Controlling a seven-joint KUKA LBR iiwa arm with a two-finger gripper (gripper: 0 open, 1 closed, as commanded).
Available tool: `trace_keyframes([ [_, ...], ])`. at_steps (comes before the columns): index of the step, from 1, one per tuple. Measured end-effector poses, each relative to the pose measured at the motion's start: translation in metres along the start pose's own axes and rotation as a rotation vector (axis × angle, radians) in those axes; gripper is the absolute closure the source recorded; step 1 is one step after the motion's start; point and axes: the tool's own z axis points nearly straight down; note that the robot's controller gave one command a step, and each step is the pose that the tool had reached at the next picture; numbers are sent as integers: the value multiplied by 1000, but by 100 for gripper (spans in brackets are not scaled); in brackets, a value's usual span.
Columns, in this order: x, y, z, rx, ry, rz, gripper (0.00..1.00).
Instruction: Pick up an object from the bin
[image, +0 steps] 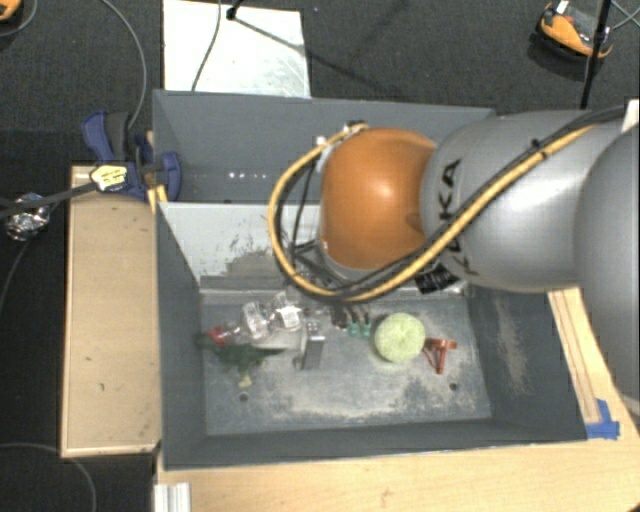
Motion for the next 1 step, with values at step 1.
trace_keyframes([
  [1, -1, -1, -4, -1, -7, 3, 0],
])
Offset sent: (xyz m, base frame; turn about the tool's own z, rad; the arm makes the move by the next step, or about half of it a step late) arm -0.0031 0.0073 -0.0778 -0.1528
